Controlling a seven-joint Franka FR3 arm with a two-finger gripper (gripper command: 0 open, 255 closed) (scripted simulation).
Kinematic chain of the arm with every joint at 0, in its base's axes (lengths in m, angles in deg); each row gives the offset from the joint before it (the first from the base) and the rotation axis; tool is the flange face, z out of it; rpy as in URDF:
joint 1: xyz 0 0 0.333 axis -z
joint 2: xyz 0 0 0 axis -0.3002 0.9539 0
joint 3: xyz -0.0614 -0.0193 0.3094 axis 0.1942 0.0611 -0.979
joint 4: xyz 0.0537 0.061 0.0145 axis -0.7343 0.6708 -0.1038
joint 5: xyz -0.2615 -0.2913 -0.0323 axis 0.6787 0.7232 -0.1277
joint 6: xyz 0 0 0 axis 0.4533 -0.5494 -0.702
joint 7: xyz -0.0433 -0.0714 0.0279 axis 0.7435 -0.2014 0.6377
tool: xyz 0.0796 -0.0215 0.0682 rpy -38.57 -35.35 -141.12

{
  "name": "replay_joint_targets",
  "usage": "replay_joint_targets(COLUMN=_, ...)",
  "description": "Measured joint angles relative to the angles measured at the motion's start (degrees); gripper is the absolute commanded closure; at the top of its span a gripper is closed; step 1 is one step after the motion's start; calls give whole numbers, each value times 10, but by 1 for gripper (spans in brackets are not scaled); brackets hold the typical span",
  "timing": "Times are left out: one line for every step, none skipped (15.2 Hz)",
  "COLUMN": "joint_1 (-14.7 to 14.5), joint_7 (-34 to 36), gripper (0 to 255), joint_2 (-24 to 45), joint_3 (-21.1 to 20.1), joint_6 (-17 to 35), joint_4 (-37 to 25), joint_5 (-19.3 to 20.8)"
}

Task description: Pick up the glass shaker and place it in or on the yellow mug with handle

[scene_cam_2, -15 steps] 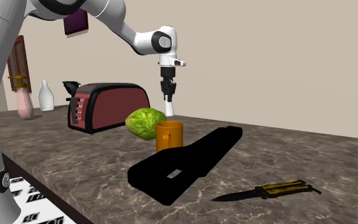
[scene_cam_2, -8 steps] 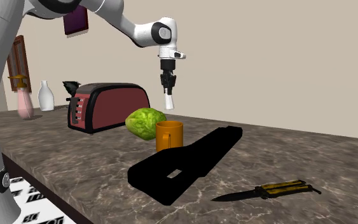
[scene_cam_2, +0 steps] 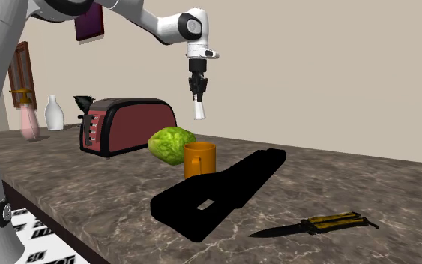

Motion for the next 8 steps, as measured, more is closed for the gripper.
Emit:
replay_joint_targets(joint_1=-1, joint_7=0, gripper=255, joint_2=2, joint_3=0, joint_6=-9, joint_4=-11, joint_5=0)
replay_joint_targets(joint_1=-1, joint_7=0, gripper=255, joint_2=3, joint_3=0, joint_6=-16, joint_4=-19, joint_5=1)
replay_joint_targets(joint_1=-1, joint_7=1, gripper=255, joint_2=3, joint_3=0, joint_6=-25, joint_4=-28, joint_5=1)
replay_joint_targets(joint_1=-3, joint_7=2, gripper=255, joint_2=6, joint_3=0, joint_6=-33, joint_4=-39, joint_5=1)
replay_joint_targets(joint_1=1, joint_7=-2, gripper=255, joint_2=-2, joint_3=0, joint_6=-35, joint_4=-33, joint_5=-1)
replay_joint_targets(joint_1=8, joint_7=-10, gripper=255, joint_2=-15, joint_3=2, joint_6=-32, joint_4=-17, joint_5=-4)
replay_joint_targets(joint_1=17, joint_7=-20, gripper=255, joint_2=-29, joint_3=4, joint_6=-25, joint_4=4, joint_5=-8)
replay_joint_targets(joint_1=28, joint_7=-33, gripper=255, joint_2=-52, joint_3=6, joint_6=-19, joint_4=34, joint_5=-15)
